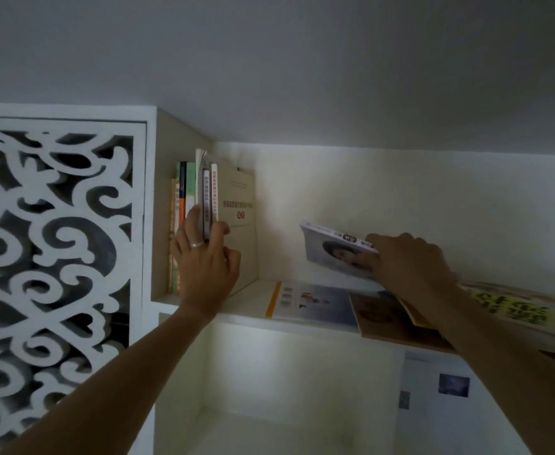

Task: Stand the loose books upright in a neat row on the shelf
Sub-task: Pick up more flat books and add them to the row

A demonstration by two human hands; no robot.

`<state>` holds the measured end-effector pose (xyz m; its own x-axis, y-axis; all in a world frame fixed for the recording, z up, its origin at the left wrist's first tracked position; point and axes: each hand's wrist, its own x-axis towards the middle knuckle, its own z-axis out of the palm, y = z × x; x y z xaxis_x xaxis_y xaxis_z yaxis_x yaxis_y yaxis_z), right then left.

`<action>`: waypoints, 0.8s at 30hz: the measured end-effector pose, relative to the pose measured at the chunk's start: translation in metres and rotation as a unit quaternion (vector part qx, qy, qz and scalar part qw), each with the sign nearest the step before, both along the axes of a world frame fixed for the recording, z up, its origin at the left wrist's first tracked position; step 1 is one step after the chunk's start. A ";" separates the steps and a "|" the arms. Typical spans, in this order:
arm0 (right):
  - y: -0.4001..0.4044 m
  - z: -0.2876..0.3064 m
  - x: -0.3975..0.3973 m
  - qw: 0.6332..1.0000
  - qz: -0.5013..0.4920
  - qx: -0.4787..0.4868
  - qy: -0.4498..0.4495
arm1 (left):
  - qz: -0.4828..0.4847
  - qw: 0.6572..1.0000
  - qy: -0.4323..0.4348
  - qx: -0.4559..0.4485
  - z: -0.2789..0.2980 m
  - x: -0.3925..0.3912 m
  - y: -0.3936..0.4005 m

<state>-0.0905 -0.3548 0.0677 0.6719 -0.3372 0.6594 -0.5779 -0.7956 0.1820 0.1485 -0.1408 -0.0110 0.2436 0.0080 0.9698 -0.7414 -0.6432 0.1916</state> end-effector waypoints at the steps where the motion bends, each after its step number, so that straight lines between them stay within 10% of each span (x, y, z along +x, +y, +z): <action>1: 0.005 -0.002 0.008 0.998 0.021 0.007 -0.055 | -0.005 1.000 0.003 -0.001 0.000 0.001 0.000; 7: 0.064 -0.012 0.083 0.882 0.244 0.273 -0.296 | -0.021 1.000 0.007 -0.004 -0.001 0.003 0.002; 13: 0.129 -0.037 0.126 0.870 0.293 0.334 -0.215 | -0.033 0.999 -0.006 -0.020 0.003 -0.001 0.003; 20: 0.138 -0.038 0.133 0.660 0.468 0.569 -0.146 | -0.023 1.000 -0.012 -0.012 0.007 -0.003 0.003; 22: 0.140 -0.042 0.130 0.660 0.475 0.566 -0.136 | -0.013 1.000 -0.020 -0.020 0.006 -0.001 0.002; 24: 0.137 -0.047 0.128 0.743 0.445 0.493 -0.083 | 0.003 0.999 -0.029 -0.014 0.005 0.003 0.001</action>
